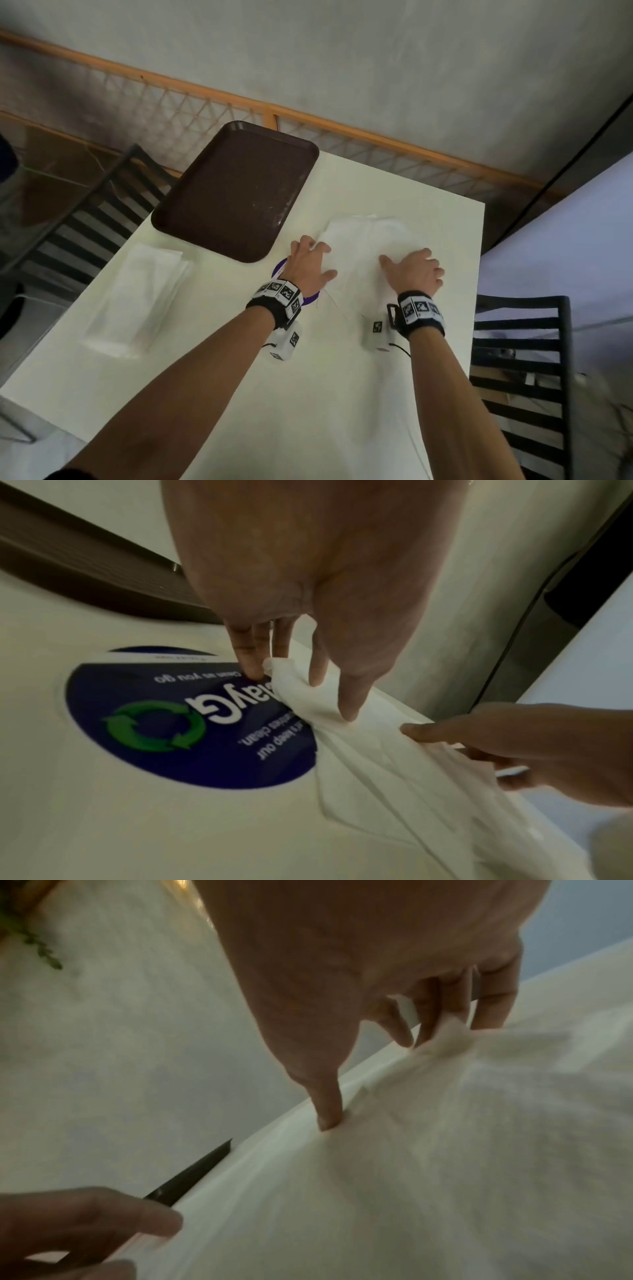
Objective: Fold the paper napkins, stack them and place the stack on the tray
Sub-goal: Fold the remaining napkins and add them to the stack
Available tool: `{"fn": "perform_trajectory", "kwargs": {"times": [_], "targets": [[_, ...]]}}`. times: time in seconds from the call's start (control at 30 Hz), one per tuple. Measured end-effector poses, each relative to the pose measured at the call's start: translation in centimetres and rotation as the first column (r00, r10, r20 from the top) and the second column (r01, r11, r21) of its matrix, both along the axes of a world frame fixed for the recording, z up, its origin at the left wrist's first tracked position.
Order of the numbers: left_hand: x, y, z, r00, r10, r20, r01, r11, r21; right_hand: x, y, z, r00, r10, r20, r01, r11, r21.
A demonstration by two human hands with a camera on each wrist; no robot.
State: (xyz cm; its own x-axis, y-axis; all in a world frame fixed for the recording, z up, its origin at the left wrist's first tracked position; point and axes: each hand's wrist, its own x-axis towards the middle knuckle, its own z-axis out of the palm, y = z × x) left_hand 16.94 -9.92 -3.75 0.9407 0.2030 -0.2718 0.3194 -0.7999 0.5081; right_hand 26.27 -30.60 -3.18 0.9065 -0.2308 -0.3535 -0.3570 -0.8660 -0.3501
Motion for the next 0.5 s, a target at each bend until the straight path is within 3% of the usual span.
{"fn": "perform_trajectory", "kwargs": {"times": [0.17,0.3,0.4,0.5], "targets": [[-1.1,0.8,0.7,0.987,0.146,0.073,-0.132,0.976,-0.171,-0.6,1.5,-0.3,0.991,0.131,0.007,-0.128,0.954,0.272],[-3.9,2.1,2.2,0.964,0.231,0.131,-0.205,0.96,-0.19,-4.3,0.0,0.1,0.99,0.125,0.057,-0.137,0.887,0.441],[-6.8,2.0,2.9,0.962,0.198,0.186,-0.175,0.975,-0.136,-7.6,-2.4,0.1,0.993,0.115,0.023,-0.11,0.841,0.529],[-8.6,0.8,3.0,0.951,0.077,0.298,-0.044,0.992,-0.118,-10.8,-4.4,-0.1,0.985,0.173,-0.022,-0.132,0.822,0.555]]}}
